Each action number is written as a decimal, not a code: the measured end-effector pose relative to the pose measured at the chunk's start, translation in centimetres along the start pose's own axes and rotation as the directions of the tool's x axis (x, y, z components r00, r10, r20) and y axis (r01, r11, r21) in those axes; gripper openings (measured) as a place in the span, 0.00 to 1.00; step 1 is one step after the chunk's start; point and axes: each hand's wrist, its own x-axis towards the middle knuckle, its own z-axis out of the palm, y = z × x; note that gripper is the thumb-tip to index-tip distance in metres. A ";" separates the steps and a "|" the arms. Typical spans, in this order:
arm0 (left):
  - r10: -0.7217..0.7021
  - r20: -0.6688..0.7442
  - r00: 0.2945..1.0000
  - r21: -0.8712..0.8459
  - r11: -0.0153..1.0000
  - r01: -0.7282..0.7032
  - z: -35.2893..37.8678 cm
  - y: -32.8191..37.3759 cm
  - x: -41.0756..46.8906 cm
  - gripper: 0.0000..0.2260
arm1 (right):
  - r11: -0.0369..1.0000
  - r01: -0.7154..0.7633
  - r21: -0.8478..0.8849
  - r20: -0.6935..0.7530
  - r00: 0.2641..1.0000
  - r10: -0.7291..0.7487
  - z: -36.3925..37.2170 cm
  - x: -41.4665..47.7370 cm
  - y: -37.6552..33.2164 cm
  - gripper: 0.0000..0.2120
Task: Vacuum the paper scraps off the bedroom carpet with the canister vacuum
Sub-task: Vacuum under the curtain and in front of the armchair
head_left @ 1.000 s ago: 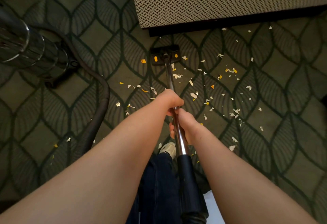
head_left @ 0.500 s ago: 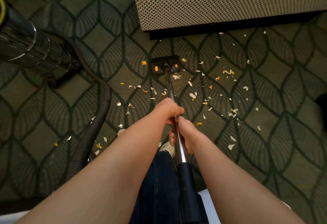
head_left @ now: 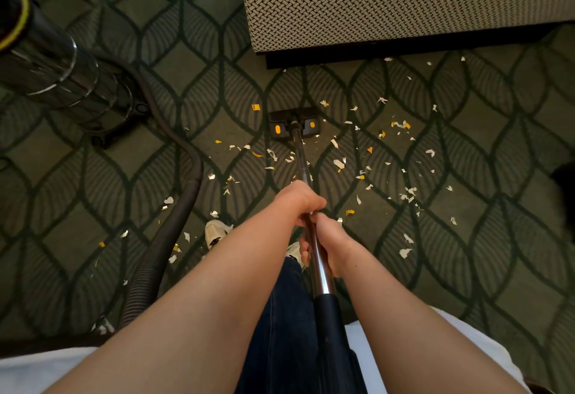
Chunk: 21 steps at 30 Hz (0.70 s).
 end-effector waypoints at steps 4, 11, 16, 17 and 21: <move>-0.004 0.017 1.000 -0.005 1.000 0.004 0.6 -1.0 -1.0 0.07 | 1.000 0.005 0.006 -0.004 1.000 -0.005 0.0 -0.8 1.6 0.24; -0.003 0.034 0.999 -0.007 1.000 0.004 1.5 -2.4 -2.8 0.07 | 1.000 -0.005 0.012 -0.008 1.000 0.005 0.0 -2.0 3.4 0.24; 0.011 0.051 0.999 -0.055 0.998 -0.008 0.9 -2.6 -3.6 0.06 | 0.997 0.081 -0.019 -0.078 0.994 -0.082 0.5 -2.7 3.5 0.22; 0.012 0.049 0.999 -0.046 0.999 -0.009 0.6 -2.6 -3.9 0.06 | 0.995 0.097 -0.022 -0.081 0.992 -0.098 0.7 -2.8 3.6 0.22; 0.004 0.051 0.999 -0.029 1.000 -0.002 -1.1 -2.3 -5.0 0.09 | 0.989 0.150 -0.004 -0.070 0.986 -0.150 1.8 -3.7 4.0 0.20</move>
